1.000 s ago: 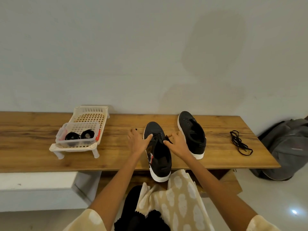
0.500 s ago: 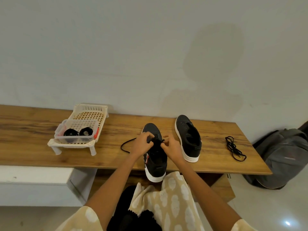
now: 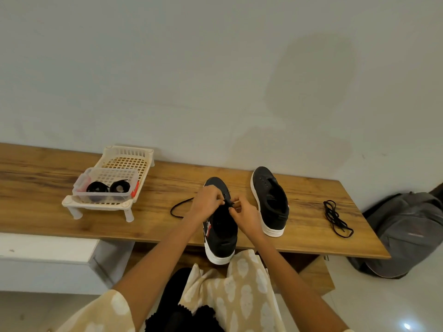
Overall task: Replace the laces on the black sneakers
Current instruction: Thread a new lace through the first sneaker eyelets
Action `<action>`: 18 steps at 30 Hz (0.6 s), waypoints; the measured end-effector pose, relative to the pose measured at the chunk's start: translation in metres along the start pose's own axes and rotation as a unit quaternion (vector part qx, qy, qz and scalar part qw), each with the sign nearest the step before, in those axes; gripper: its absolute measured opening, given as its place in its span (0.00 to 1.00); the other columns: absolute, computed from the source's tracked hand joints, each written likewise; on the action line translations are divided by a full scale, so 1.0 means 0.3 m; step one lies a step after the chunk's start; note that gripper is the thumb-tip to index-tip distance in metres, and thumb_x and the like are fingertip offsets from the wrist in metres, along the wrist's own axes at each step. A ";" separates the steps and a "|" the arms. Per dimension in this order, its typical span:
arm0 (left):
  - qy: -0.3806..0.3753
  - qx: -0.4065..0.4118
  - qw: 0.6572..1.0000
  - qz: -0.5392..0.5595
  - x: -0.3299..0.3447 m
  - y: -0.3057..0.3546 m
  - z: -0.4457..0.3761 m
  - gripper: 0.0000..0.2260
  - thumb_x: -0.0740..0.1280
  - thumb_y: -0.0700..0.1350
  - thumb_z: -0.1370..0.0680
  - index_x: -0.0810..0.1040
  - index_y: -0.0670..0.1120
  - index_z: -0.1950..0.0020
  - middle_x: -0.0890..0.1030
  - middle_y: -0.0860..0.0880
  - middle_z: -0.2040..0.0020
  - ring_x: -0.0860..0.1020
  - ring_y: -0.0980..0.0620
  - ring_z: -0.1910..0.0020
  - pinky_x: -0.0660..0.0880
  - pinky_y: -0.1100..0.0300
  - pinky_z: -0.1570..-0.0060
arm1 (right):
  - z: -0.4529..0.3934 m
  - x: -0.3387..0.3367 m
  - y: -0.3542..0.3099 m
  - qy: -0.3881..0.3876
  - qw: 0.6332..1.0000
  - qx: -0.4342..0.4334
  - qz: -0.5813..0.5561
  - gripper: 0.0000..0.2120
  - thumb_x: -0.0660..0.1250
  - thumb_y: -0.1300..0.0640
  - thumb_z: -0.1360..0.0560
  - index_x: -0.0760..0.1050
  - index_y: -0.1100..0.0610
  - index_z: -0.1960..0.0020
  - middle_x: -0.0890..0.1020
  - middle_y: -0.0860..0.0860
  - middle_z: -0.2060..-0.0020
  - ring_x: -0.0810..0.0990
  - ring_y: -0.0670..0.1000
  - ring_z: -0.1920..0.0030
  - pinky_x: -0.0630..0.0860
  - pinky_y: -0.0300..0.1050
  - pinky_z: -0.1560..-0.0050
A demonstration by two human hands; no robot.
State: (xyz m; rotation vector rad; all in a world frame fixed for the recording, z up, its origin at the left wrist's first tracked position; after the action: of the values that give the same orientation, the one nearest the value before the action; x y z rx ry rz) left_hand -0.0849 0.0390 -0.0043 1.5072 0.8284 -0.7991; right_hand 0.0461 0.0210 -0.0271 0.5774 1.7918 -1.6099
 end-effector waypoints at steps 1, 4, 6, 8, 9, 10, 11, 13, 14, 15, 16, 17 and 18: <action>-0.029 -0.009 1.000 -0.002 -0.007 0.013 -0.023 0.05 0.70 0.42 0.25 0.84 0.42 0.54 0.84 0.47 0.53 0.80 0.50 0.53 0.73 0.59 0.57 | 0.004 0.001 -0.016 0.001 1.000 -0.018 0.014 0.09 0.65 0.56 0.24 0.73 0.51 0.44 0.81 0.47 0.53 0.79 0.46 0.53 0.79 0.47 0.49; -0.149 -0.030 0.988 -0.001 -0.005 0.059 -0.082 0.05 0.67 0.38 0.25 0.82 0.39 0.55 0.83 0.44 0.57 0.81 0.48 0.58 0.75 0.57 0.61 | 0.009 0.009 -0.045 0.002 0.999 -0.047 0.027 0.09 0.66 0.55 0.24 0.74 0.50 0.45 0.79 0.46 0.50 0.78 0.46 0.52 0.79 0.47 0.50; -0.210 -0.081 0.970 0.091 0.001 0.083 -0.088 0.05 0.64 0.37 0.23 0.79 0.38 0.53 0.80 0.45 0.62 0.77 0.51 0.65 0.73 0.61 0.65 | 0.002 0.018 -0.044 -0.008 0.999 -0.038 0.037 0.12 0.66 0.52 0.24 0.74 0.51 0.42 0.76 0.47 0.48 0.78 0.47 0.51 0.78 0.46 0.50; -0.235 -0.152 0.927 0.248 0.010 0.096 -0.081 0.04 0.64 0.36 0.22 0.74 0.40 0.57 0.77 0.45 0.64 0.74 0.52 0.67 0.74 0.61 0.65 | -0.003 0.010 -0.038 -0.004 1.000 -0.022 -0.007 0.12 0.67 0.50 0.25 0.77 0.52 0.43 0.76 0.46 0.50 0.76 0.41 0.52 0.74 0.39 0.52; -0.236 -0.187 0.894 0.332 0.021 0.092 -0.075 0.06 0.64 0.35 0.22 0.72 0.41 0.59 0.76 0.44 0.63 0.74 0.51 0.66 0.75 0.60 0.63 | -0.002 0.007 -0.035 0.003 0.998 -0.016 -0.054 0.10 0.68 0.51 0.25 0.79 0.54 0.46 0.78 0.44 0.54 0.75 0.37 0.54 0.71 0.34 0.54; -0.232 -0.217 0.856 0.407 0.036 0.084 -0.067 0.06 0.64 0.35 0.22 0.73 0.40 0.59 0.76 0.44 0.62 0.74 0.51 0.65 0.75 0.59 0.61 | 0.004 0.006 -0.035 0.005 0.995 -0.002 -0.103 0.08 0.68 0.52 0.25 0.80 0.56 0.50 0.78 0.42 0.59 0.74 0.34 0.56 0.69 0.30 0.56; -0.223 -0.231 0.835 0.447 0.050 0.070 -0.065 0.05 0.64 0.36 0.22 0.74 0.40 0.58 0.77 0.44 0.60 0.75 0.50 0.63 0.76 0.59 0.59 | 0.006 0.008 -0.033 0.010 0.988 0.012 -0.151 0.08 0.68 0.54 0.24 0.81 0.58 0.54 0.79 0.42 0.63 0.74 0.34 0.61 0.69 0.31 0.59; -0.203 -0.215 0.848 0.439 0.064 0.042 -0.063 0.00 0.65 0.38 0.22 0.75 0.42 0.53 0.79 0.45 0.57 0.76 0.51 0.61 0.75 0.60 0.58 | -0.002 0.031 -0.006 0.015 0.976 0.047 -0.212 0.10 0.68 0.54 0.24 0.80 0.60 0.60 0.78 0.48 0.68 0.74 0.41 0.65 0.69 0.41 0.60; -0.188 -0.198 0.864 0.423 0.064 0.031 -0.062 0.02 0.65 0.39 0.22 0.75 0.43 0.50 0.80 0.47 0.56 0.77 0.52 0.60 0.75 0.60 0.58 | -0.004 0.043 0.005 0.014 0.971 0.069 -0.228 0.11 0.68 0.53 0.24 0.80 0.59 0.61 0.78 0.50 0.69 0.74 0.46 0.64 0.69 0.45 0.59; -0.169 -0.179 0.883 0.400 0.055 0.022 -0.060 0.03 0.63 0.40 0.21 0.74 0.45 0.47 0.81 0.47 0.55 0.78 0.52 0.58 0.73 0.61 0.56 | -0.007 0.051 0.008 0.011 0.965 0.089 -0.248 0.11 0.68 0.53 0.24 0.80 0.58 0.62 0.77 0.51 0.69 0.74 0.49 0.64 0.69 0.47 0.59; -0.154 -0.158 0.902 0.371 0.041 0.018 -0.057 0.04 0.61 0.42 0.19 0.73 0.45 0.46 0.81 0.47 0.53 0.78 0.52 0.56 0.73 0.60 0.54 | -0.013 0.053 0.011 0.007 0.960 0.106 -0.259 0.11 0.68 0.53 0.25 0.79 0.56 0.63 0.76 0.52 0.69 0.73 0.51 0.64 0.69 0.47 0.58; -0.144 -0.138 0.919 0.339 0.026 0.015 -0.053 0.06 0.58 0.43 0.18 0.73 0.45 0.46 0.80 0.47 0.52 0.78 0.52 0.54 0.73 0.59 0.51 | -0.019 0.042 0.003 0.006 0.955 0.123 -0.269 0.10 0.68 0.53 0.24 0.80 0.55 0.63 0.77 0.54 0.68 0.73 0.51 0.63 0.70 0.47 0.59; -0.142 -0.122 0.932 0.311 0.017 0.012 -0.049 0.10 0.55 0.45 0.17 0.74 0.44 0.46 0.80 0.47 0.51 0.78 0.52 0.53 0.73 0.58 0.49 | -0.035 0.020 -0.007 0.010 0.951 0.125 -0.282 0.09 0.67 0.52 0.24 0.80 0.55 0.60 0.78 0.55 0.66 0.74 0.51 0.63 0.71 0.45 0.59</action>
State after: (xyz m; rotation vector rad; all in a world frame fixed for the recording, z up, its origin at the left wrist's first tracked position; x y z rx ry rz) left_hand -0.0787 0.0538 -0.0056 1.2806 0.1922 -0.4021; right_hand 0.0386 0.0304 -0.0294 0.1871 1.8854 -2.2417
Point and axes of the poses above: each hand's wrist, its own z-axis away from the middle knuckle, its own x-axis out of the palm, y = z × x, the point moved 9 cm from there along -z, towards the middle knuckle
